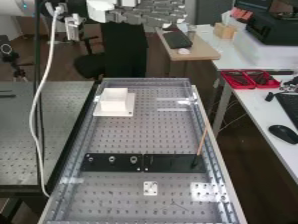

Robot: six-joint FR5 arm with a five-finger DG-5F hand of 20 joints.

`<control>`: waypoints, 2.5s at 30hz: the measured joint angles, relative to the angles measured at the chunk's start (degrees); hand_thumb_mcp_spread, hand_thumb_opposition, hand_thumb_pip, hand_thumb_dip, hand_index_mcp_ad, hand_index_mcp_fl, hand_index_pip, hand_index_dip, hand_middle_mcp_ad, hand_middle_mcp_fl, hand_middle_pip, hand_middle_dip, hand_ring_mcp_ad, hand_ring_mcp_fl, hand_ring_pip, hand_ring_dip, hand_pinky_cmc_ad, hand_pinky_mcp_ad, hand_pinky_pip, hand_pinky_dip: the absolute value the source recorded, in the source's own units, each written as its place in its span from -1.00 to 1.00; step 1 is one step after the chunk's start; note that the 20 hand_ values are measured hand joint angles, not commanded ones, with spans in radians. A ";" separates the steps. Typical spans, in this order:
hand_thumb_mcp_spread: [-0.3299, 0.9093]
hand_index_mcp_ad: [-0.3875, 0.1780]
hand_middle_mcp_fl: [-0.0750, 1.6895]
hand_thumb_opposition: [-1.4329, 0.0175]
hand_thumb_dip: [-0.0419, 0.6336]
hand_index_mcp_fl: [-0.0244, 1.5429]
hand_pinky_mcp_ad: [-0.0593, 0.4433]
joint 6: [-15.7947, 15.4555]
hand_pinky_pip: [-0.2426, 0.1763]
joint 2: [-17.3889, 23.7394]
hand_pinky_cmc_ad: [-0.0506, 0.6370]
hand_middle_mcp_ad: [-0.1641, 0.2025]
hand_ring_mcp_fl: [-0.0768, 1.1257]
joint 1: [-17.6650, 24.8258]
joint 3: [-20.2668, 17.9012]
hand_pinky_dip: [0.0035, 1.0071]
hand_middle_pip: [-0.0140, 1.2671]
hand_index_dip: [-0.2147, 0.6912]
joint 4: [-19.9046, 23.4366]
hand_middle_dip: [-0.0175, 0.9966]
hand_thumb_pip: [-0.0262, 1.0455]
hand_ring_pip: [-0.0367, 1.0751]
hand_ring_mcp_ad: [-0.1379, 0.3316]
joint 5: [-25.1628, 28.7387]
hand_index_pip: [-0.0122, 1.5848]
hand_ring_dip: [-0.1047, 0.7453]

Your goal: Grab the drill bit and place it in the clear container

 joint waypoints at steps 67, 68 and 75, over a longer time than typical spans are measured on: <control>-0.02 0.62 -0.89 -0.03 -0.55 -0.79 0.03 8.07 -0.20 -24.79 -0.04 0.62 -0.87 -5.24 -5.71 -0.33 -0.73 -0.04 21.57 -0.78 0.14 -0.76 0.53 13.35 -0.81 -0.72; -0.02 0.62 -0.89 -0.05 -0.53 -0.79 0.03 8.09 -0.20 -24.94 -0.05 0.62 -0.87 -5.37 -5.51 -0.33 -0.73 -0.04 21.50 -0.78 0.19 -0.76 0.53 13.25 -0.76 -0.72; 0.01 0.51 -0.87 -0.09 -0.21 -0.79 0.03 8.35 -0.20 -27.06 -0.05 0.63 -0.87 -6.93 -2.16 -0.32 -0.75 -0.06 19.48 -0.75 0.39 -0.77 0.53 11.40 -0.31 -0.72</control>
